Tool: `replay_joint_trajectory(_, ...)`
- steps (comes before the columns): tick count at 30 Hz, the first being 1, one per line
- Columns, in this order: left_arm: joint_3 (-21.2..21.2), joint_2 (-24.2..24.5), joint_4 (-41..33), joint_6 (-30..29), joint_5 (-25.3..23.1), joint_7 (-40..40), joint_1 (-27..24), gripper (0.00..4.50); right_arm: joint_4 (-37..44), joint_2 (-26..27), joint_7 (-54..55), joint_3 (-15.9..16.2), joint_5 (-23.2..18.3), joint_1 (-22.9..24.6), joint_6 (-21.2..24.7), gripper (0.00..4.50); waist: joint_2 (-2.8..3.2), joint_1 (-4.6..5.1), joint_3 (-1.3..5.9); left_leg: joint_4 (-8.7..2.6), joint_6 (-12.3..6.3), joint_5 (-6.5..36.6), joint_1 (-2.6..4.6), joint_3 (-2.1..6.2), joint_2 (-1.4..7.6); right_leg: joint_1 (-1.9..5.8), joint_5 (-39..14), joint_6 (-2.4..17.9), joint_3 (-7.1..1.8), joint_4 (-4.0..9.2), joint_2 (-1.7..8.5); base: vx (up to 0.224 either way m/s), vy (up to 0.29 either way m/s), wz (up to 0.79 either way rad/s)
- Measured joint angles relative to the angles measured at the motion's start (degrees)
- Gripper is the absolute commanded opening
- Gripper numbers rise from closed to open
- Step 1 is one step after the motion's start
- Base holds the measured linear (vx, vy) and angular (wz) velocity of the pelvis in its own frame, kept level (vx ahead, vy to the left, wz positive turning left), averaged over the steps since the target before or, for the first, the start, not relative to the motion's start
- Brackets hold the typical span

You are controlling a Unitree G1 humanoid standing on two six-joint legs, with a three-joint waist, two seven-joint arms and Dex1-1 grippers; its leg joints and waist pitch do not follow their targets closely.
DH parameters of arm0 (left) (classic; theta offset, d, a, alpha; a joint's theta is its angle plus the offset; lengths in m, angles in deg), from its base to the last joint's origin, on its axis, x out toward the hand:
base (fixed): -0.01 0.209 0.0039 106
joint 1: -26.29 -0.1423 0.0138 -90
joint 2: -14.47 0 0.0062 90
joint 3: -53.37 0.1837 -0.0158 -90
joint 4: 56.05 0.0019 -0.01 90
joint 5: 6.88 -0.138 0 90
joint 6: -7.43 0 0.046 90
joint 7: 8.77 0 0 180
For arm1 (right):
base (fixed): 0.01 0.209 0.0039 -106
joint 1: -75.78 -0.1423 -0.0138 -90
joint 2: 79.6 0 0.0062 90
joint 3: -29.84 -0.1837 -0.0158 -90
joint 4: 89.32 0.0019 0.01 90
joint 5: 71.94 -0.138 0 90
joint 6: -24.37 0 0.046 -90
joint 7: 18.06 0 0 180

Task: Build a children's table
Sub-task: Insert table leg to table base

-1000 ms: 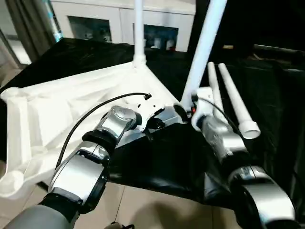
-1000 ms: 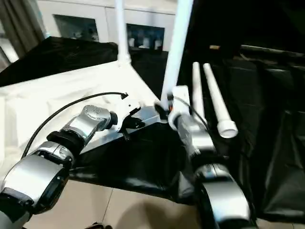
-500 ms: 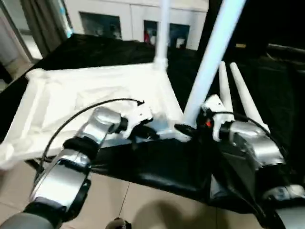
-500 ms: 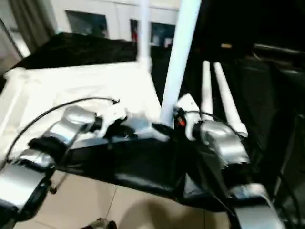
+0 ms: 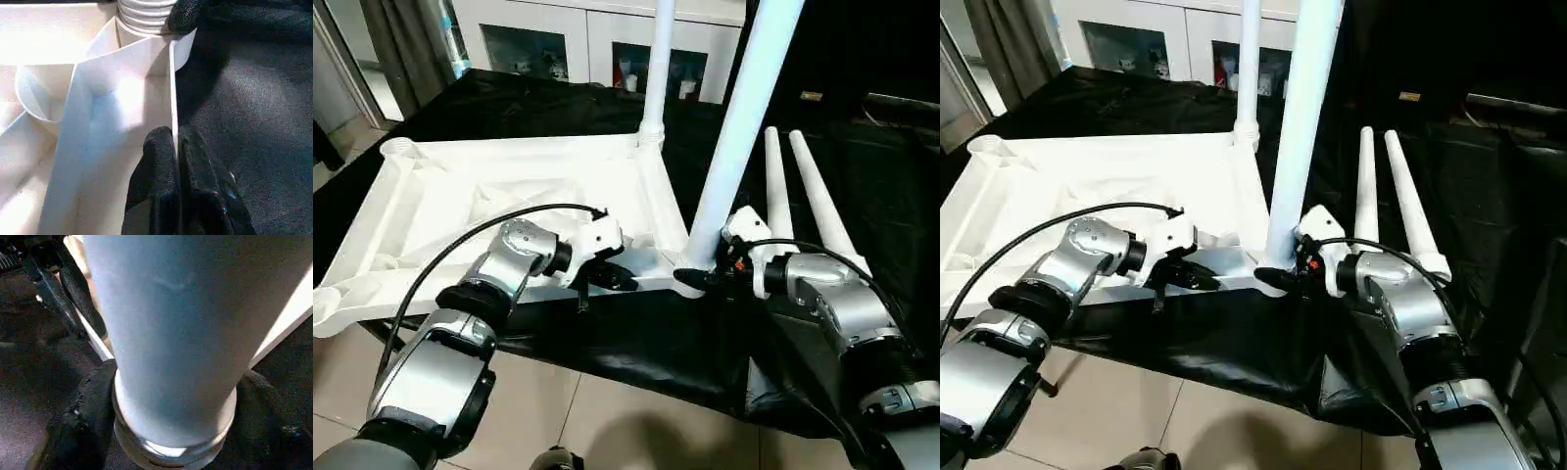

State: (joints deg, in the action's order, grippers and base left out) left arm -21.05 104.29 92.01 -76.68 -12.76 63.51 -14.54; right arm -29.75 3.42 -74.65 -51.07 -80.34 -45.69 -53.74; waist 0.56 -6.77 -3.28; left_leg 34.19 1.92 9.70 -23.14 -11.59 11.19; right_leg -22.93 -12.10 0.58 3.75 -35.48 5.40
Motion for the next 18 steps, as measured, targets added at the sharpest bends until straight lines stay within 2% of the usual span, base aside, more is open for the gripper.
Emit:
replay_joint_trajectory(5,-0.1,0.0,0.0,-0.1,0.0,-0.1,-0.1,0.00,-0.3,0.9,0.6,-0.7,-0.1,0.0,0.4,2.77,0.00,0.11,0.00,0.13,0.00,0.0,0.01,0.00,0.05,-0.02,0.0,0.0,0.00,-0.18,0.00,0.000,0.000,0.00)
replay_joint_trajectory(7,-0.4,-0.2,0.0,-1.0,-0.1,-1.9,-0.1,0.00,-1.5,2.9,3.6,-2.3,-0.5,0.2,0.5,2.76,-0.02,0.30,0.01,0.26,0.01,0.0,0.04,0.00,0.10,-0.03,0.0,0.0,-0.01,-0.33,-0.01,0.000,0.000,0.00)
replay_joint_trajectory(13,-1.2,-3.9,2.0,-5.0,-0.7,-13.6,1.0,0.00,-6.7,10.6,22.9,-7.9,-0.7,-0.6,-0.3,2.75,-0.04,1.33,0.04,0.28,0.33,0.1,0.31,0.01,0.07,0.13,0.0,0.0,-0.10,-0.50,-0.01,0.000,0.000,0.00)
replay_joint_trajectory(18,-3.0,-10.4,4.9,-9.7,-1.1,-25.6,3.1,0.00,-15.1,17.0,40.6,-11.7,0.0,-5.5,-3.2,2.75,-0.02,1.87,0.06,0.23,0.44,0.0,0.47,0.02,0.05,0.25,0.3,0.0,-0.11,-0.40,0.00,0.000,0.000,0.00)
